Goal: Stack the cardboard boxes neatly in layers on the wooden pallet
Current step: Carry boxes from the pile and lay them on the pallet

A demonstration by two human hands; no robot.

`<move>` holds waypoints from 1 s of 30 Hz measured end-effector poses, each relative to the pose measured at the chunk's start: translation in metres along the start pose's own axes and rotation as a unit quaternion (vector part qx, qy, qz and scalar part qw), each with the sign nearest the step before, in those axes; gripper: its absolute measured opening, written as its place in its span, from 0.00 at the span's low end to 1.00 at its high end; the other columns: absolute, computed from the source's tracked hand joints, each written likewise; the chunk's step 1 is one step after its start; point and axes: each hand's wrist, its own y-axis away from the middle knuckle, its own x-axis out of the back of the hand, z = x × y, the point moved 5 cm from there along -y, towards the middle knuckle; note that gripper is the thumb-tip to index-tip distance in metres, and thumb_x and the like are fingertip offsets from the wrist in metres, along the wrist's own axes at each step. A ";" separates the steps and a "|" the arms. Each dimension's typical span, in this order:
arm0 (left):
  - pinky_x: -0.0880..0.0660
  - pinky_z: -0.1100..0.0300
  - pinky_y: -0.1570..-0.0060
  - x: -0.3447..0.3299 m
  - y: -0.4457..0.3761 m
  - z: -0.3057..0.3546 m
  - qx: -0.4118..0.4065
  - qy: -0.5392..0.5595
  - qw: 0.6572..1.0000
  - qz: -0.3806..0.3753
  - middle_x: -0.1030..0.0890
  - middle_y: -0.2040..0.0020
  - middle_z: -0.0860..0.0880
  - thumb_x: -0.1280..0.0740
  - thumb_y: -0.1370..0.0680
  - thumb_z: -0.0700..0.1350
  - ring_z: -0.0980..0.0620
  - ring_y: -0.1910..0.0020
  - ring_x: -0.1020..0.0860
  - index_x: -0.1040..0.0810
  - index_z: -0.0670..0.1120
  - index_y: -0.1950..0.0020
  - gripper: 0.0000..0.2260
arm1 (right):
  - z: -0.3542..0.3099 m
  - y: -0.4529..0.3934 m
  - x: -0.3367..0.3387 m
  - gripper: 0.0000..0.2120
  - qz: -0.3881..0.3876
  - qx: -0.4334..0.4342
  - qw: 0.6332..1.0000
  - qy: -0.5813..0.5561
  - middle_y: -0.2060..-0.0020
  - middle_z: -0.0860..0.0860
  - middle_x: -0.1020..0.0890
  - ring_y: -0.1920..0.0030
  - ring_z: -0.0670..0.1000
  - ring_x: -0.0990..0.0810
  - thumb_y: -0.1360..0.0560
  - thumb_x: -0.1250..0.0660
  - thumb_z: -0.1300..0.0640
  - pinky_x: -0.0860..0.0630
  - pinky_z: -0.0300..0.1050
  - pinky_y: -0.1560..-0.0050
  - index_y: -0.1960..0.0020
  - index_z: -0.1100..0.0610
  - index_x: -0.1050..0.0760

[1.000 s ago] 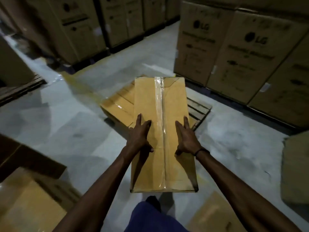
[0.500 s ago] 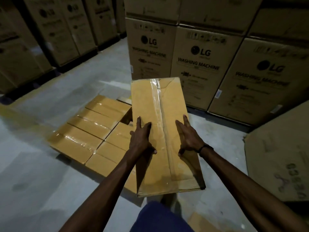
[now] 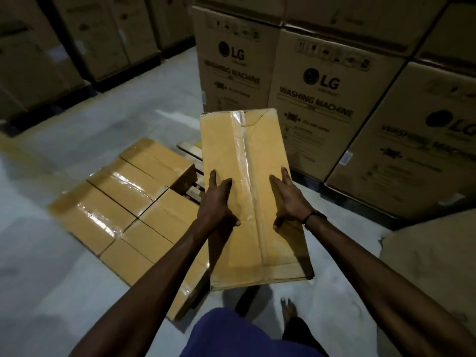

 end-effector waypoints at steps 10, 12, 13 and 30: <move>0.45 0.33 0.23 -0.045 -0.072 0.052 0.150 0.031 0.987 0.057 0.57 0.16 0.40 0.13 0.47 0.55 0.38 0.18 0.50 0.40 0.47 0.18 0.63 | 0.061 -0.108 0.056 0.74 -0.096 0.120 0.987 0.053 0.18 0.50 0.65 0.19 0.62 0.51 0.50 0.10 0.54 0.42 0.66 0.22 0.16 0.51 0.51; 0.44 0.33 0.23 -0.052 -0.080 0.049 0.183 0.047 0.980 0.069 0.59 0.16 0.42 0.13 0.48 0.56 0.36 0.18 0.49 0.40 0.48 0.18 0.63 | 0.060 -0.127 0.060 0.73 -0.111 0.145 0.981 0.065 0.18 0.51 0.64 0.18 0.62 0.52 0.49 0.10 0.54 0.43 0.66 0.22 0.16 0.51 0.51; 0.43 0.33 0.24 -0.055 -0.085 0.048 0.199 0.059 0.975 0.076 0.59 0.16 0.43 0.12 0.47 0.56 0.35 0.19 0.48 0.40 0.48 0.18 0.63 | 0.059 -0.138 0.061 0.72 -0.119 0.159 0.977 0.073 0.18 0.51 0.63 0.18 0.61 0.52 0.49 0.10 0.54 0.43 0.65 0.21 0.16 0.51 0.51; 0.40 0.45 0.24 -0.109 -0.246 -0.086 0.340 0.174 0.919 0.102 0.63 0.16 0.45 0.12 0.44 0.53 0.36 0.19 0.45 0.42 0.50 0.17 0.61 | 0.029 -0.398 -0.030 0.76 -0.237 0.236 0.931 0.144 0.18 0.50 0.62 0.18 0.60 0.50 0.55 0.10 0.49 0.40 0.58 0.21 0.16 0.50 0.48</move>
